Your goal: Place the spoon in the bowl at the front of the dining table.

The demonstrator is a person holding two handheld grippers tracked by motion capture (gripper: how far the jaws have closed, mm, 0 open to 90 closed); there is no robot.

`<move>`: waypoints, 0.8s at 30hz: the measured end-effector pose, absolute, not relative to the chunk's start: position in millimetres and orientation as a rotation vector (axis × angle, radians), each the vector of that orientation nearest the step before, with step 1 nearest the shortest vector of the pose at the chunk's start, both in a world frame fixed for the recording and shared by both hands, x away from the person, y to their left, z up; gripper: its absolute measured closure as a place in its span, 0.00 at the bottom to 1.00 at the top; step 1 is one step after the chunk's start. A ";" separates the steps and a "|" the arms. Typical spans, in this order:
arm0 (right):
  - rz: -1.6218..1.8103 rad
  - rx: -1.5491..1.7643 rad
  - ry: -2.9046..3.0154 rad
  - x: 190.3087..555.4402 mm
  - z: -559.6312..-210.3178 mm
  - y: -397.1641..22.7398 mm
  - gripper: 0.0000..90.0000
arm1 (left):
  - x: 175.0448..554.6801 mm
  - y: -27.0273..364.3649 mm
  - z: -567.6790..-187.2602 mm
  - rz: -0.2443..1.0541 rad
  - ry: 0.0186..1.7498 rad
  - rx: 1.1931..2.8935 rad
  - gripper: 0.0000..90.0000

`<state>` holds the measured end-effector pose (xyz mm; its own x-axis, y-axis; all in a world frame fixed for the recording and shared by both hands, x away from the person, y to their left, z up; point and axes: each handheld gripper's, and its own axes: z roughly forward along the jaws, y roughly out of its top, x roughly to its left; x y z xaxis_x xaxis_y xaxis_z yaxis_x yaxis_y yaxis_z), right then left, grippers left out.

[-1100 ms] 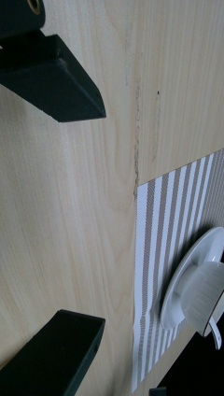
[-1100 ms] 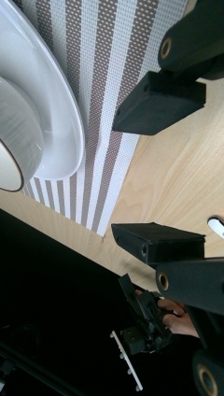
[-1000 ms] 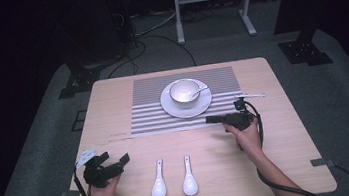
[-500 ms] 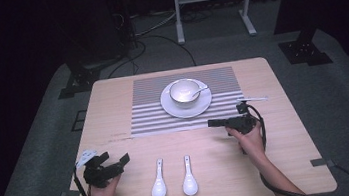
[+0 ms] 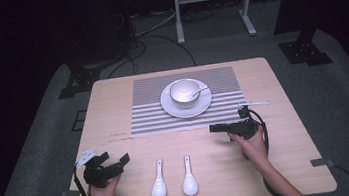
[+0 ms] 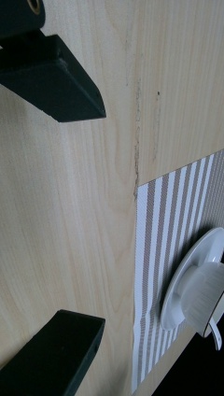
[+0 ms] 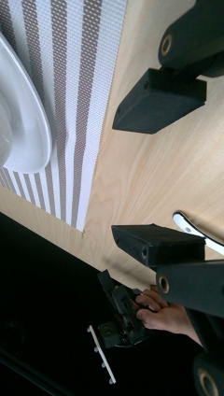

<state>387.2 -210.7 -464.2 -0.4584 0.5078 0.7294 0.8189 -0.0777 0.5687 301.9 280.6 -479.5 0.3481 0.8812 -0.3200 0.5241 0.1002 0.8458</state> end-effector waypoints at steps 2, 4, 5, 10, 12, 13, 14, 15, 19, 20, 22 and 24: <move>-1.543 -1.434 -1.916 384.2 -465.6 -211.5 0.46 | 301.9 280.6 -479.5 0.427 1.310 1.562 0.01; -1.543 -1.432 -1.920 383.2 -466.2 -211.9 0.46 | 301.9 280.5 -479.6 0.427 1.310 1.562 0.01; -1.544 -1.432 -1.916 382.1 -466.6 -212.3 0.46 | 302.0 280.4 -479.6 0.427 1.310 1.562 0.01; -1.549 -1.426 -1.909 376.2 -468.2 -215.4 0.45 | 302.1 280.3 -479.6 0.427 1.309 1.565 0.01; -1.553 -1.419 -1.896 372.5 -468.5 -216.4 0.44 | 302.0 280.3 -479.6 0.427 1.309 1.566 0.01; -1.550 -1.417 -1.897 370.8 -468.7 -216.6 0.44 | 302.1 280.3 -479.6 0.427 1.309 1.566 0.01; -1.552 -1.415 -1.898 369.2 -468.9 -216.8 0.44 | 302.0 280.2 -479.6 0.427 1.309 1.566 0.01; -1.552 -1.408 -1.905 366.5 -469.4 -217.2 0.43 | 302.0 280.2 -479.6 0.427 1.309 1.566 0.01; -1.547 -1.406 -1.901 362.1 -470.6 -218.2 0.43 | 301.9 280.2 -479.5 0.427 1.307 1.566 0.01; -1.547 -1.406 -1.901 362.1 -470.6 -218.2 0.43 | 301.9 280.2 -479.6 0.427 1.307 1.565 0.01; -1.540 -1.402 -1.910 358.5 -471.7 -218.9 0.42 | 301.9 280.2 -479.6 0.427 1.307 1.566 0.01; -1.536 -1.402 -1.909 357.1 -472.0 -219.4 0.42 | 301.9 280.2 -479.5 0.427 1.307 1.566 0.01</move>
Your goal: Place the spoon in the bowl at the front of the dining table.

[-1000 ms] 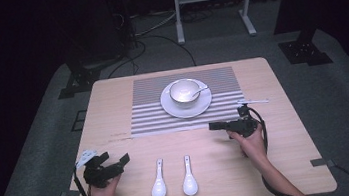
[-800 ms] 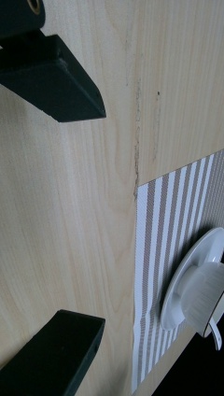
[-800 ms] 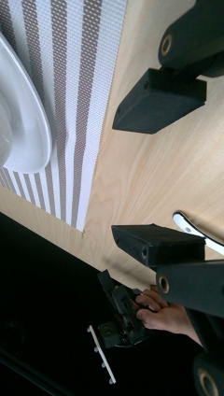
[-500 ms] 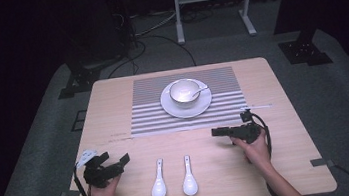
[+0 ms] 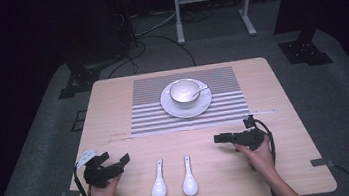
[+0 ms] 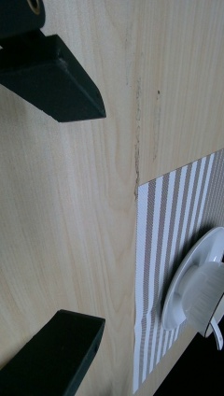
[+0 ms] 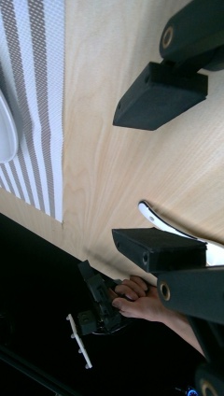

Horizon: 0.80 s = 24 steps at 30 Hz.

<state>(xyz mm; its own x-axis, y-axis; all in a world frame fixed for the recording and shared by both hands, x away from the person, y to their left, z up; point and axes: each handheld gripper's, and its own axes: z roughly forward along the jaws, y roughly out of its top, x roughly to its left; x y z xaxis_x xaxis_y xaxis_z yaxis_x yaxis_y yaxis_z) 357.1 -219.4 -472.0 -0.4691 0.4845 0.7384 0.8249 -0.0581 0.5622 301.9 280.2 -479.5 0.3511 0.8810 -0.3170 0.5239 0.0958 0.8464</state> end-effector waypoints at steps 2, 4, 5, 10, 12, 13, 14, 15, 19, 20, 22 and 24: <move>-1.536 -1.401 -1.918 354.2 -472.3 -220.6 0.41 | 301.9 280.2 -479.5 0.427 1.307 1.566 0.01; -1.546 -1.405 -1.907 351.1 -472.5 -224.3 0.41 | 301.9 280.1 -479.5 0.429 1.307 1.567 0.01; -1.552 -1.406 -1.900 350.1 -472.6 -225.9 0.41 | 301.9 280.1 -479.5 0.429 1.307 1.567 0.01; -1.560 -1.411 -1.896 345.6 -473.7 -231.0 0.40 | 301.9 279.9 -479.5 0.430 1.308 1.569 0.01; -1.558 -1.412 -1.896 342.8 -473.5 -232.2 0.40 | 301.9 279.9 -479.5 0.430 1.308 1.569 0.01; -1.559 -1.412 -1.900 341.2 -473.3 -232.5 0.40 | 301.9 279.9 -479.5 0.430 1.308 1.569 0.01; -1.557 -1.409 -1.906 339.8 -473.3 -232.8 0.40 | 301.8 279.9 -479.5 0.431 1.308 1.570 0.01; -1.556 -1.405 -1.908 338.4 -473.4 -233.1 0.40 | 301.8 280.0 -479.4 0.431 1.308 1.572 0.01; -1.555 -1.393 -1.924 331.4 -473.2 -233.7 0.40 | 301.7 280.0 -479.4 0.432 1.308 1.573 0.01; -1.557 -1.392 -1.928 330.0 -473.4 -233.4 0.39 | 301.7 280.0 -479.4 0.432 1.308 1.572 0.01; -1.553 -1.387 -1.932 327.2 -473.6 -233.6 0.39 | 301.8 280.0 -479.4 0.432 1.308 1.572 0.01; -1.551 -1.385 -1.935 324.7 -474.5 -233.8 0.39 | 301.7 280.0 -479.4 0.431 1.309 1.570 0.01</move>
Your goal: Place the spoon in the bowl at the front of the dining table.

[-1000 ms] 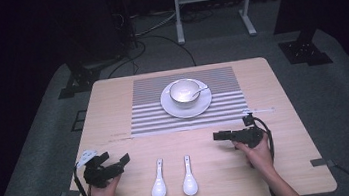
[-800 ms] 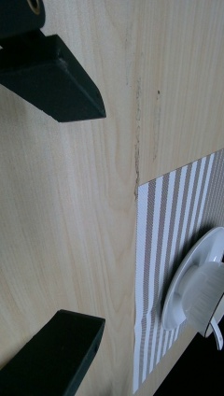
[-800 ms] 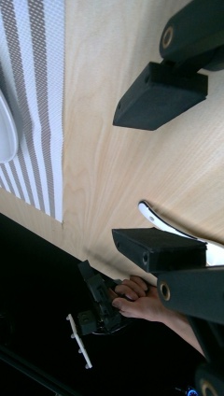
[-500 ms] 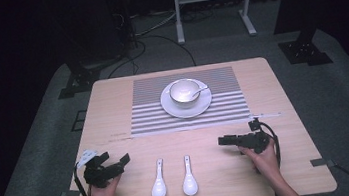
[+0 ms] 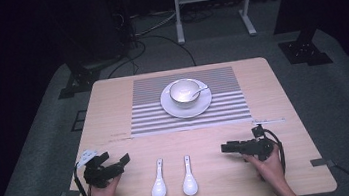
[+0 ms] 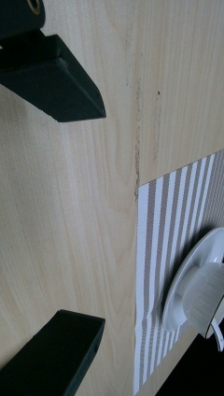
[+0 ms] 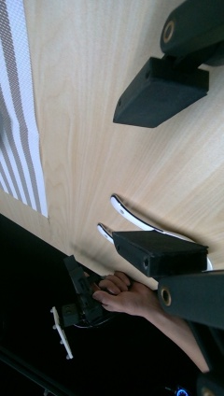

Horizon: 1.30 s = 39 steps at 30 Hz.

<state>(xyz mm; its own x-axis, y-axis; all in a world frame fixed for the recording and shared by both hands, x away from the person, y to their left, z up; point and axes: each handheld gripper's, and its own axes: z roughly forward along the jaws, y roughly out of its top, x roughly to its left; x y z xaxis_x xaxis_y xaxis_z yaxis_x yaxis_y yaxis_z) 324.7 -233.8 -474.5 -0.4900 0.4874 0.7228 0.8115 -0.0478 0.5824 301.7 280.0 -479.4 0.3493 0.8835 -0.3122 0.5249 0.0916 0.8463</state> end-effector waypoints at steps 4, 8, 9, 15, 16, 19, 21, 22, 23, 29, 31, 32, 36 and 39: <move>-1.541 -1.386 -1.937 321.2 -477.4 -234.4 0.39 | 301.8 280.0 -479.5 0.431 1.309 1.569 0.01; -1.541 -1.386 -1.937 317.4 -479.8 -235.4 0.39 | 301.8 280.0 -479.5 0.431 1.309 1.569 0.01; -1.541 -1.386 -1.937 317.4 -479.8 -235.4 0.39 | 301.8 280.0 -479.5 0.431 1.309 1.569 0.01; -1.542 -1.392 -1.923 310.5 -483.5 -240.2 0.39 | 301.7 280.0 -479.4 0.432 1.309 1.573 0.01; -1.542 -1.392 -1.923 310.5 -483.5 -240.2 0.39 | 301.7 280.0 -479.4 0.432 1.309 1.573 0.01; -1.550 -1.397 -1.912 306.9 -485.6 -242.6 0.39 | 301.7 279.9 -479.4 0.433 1.310 1.574 0.01; -1.557 -1.398 -1.907 302.4 -487.8 -244.2 0.39 | 301.7 279.8 -479.4 0.434 1.311 1.574 0.01; -1.557 -1.398 -1.907 302.4 -487.8 -244.2 0.39 | 301.7 279.8 -479.4 0.434 1.311 1.574 0.01; -1.558 -1.397 -1.905 301.4 -488.0 -244.4 0.39 | 301.6 279.8 -479.4 0.433 1.311 1.574 0.01; -1.572 -1.393 -1.910 293.8 -487.4 -246.5 0.39 | 301.6 279.8 -479.4 0.434 1.311 1.574 0.01; -1.574 -1.393 -1.908 290.6 -488.2 -247.7 0.39 | 301.5 279.9 -479.4 0.433 1.311 1.573 0.01; -1.574 -1.393 -1.908 290.6 -488.2 -247.7 0.39 | 301.5 279.9 -479.4 0.433 1.311 1.573 0.01; -1.578 -1.399 -1.898 285.9 -491.3 -249.9 0.39 | 301.6 279.6 -479.3 0.434 1.311 1.575 0.01; -1.581 -1.396 -1.897 284.5 -491.7 -250.0 0.39 | 301.6 279.6 -479.3 0.434 1.310 1.577 0.01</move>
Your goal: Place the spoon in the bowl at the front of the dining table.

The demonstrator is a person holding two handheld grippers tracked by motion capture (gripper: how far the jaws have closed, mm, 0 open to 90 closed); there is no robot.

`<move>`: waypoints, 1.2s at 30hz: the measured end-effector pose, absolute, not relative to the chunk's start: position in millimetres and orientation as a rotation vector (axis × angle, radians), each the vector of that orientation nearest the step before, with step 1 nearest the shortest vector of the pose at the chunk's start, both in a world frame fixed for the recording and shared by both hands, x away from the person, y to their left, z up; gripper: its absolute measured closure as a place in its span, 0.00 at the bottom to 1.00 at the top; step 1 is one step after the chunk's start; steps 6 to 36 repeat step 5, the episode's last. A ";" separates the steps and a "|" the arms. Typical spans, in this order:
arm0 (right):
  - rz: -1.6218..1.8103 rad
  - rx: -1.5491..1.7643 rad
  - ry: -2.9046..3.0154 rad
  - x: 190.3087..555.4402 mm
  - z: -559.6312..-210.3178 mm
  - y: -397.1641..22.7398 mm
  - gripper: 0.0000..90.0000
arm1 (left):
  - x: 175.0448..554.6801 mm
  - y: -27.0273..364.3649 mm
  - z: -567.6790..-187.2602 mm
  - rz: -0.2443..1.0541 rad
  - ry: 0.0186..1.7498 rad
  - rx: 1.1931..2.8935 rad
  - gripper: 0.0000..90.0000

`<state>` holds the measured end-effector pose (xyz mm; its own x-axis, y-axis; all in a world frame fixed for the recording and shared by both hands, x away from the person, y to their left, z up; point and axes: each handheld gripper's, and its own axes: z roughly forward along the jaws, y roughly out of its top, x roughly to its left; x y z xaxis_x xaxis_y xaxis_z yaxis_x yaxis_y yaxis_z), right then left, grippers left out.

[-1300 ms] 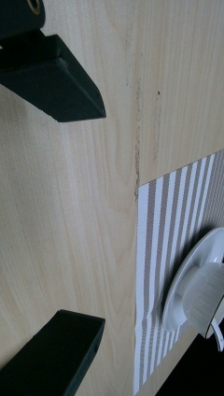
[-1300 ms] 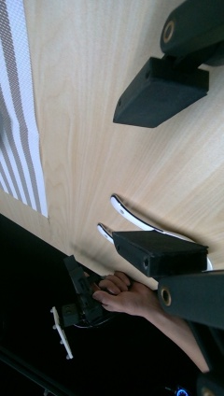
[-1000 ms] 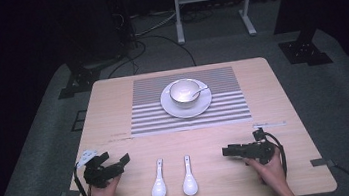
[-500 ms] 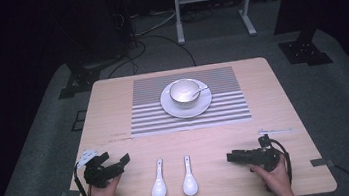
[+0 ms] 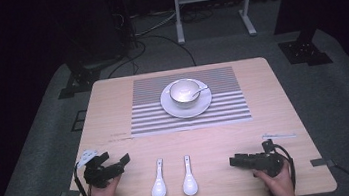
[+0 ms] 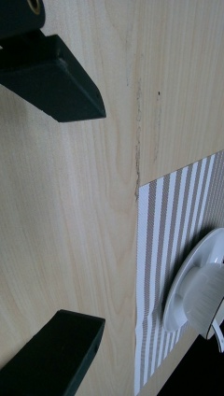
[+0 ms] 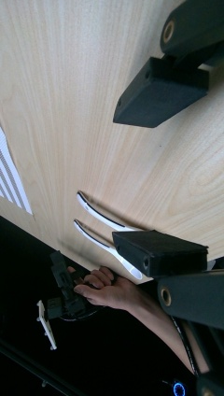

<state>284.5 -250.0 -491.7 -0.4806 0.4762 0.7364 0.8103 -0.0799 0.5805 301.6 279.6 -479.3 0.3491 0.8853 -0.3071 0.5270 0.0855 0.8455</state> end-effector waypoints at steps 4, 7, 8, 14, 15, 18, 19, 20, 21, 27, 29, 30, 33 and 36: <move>-1.607 -1.379 -1.856 284.7 -496.1 -250.4 0.39 | 301.6 279.7 -479.3 0.433 1.310 1.576 0.01; -1.618 -1.369 -1.841 285.0 -497.6 -250.5 0.39 | 301.7 279.8 -479.3 0.432 1.310 1.574 0.01; -1.618 -1.369 -1.841 285.0 -497.6 -250.5 0.39 | 301.7 279.8 -479.3 0.432 1.310 1.574 0.01; -1.618 -1.369 -1.841 285.0 -497.6 -250.5 0.39 | 301.7 279.8 -479.3 0.432 1.310 1.574 0.01; -1.618 -1.369 -1.841 285.0 -497.6 -250.5 0.39 | 301.7 279.8 -479.3 0.432 1.310 1.574 0.01; -1.618 -1.369 -1.841 285.0 -497.6 -250.5 0.39 | 301.7 279.8 -479.3 0.432 1.310 1.574 0.01; -1.618 -1.369 -1.841 285.0 -497.6 -250.5 0.39 | 301.7 279.8 -479.3 0.432 1.310 1.574 0.01; -1.618 -1.369 -1.841 285.0 -497.6 -250.5 0.39 | 301.7 279.8 -479.3 0.432 1.310 1.574 0.01; -1.618 -1.369 -1.841 285.0 -497.6 -250.5 0.39 | 301.7 279.8 -479.3 0.432 1.310 1.574 0.01; -1.618 -1.369 -1.841 285.0 -497.6 -250.5 0.39 | 301.7 279.8 -479.3 0.432 1.310 1.574 0.01; -1.618 -1.369 -1.841 285.0 -497.6 -250.5 0.39 | 301.7 279.8 -479.3 0.432 1.310 1.574 0.01; -1.618 -1.369 -1.841 285.0 -497.6 -250.5 0.39 | 301.7 279.8 -479.3 0.432 1.310 1.574 0.01; -1.618 -1.369 -1.841 285.0 -497.6 -250.5 0.39 | 301.7 279.8 -479.3 0.432 1.310 1.574 0.01; -1.618 -1.369 -1.841 285.0 -497.6 -250.5 0.39 | 301.7 279.8 -479.3 0.432 1.310 1.574 0.01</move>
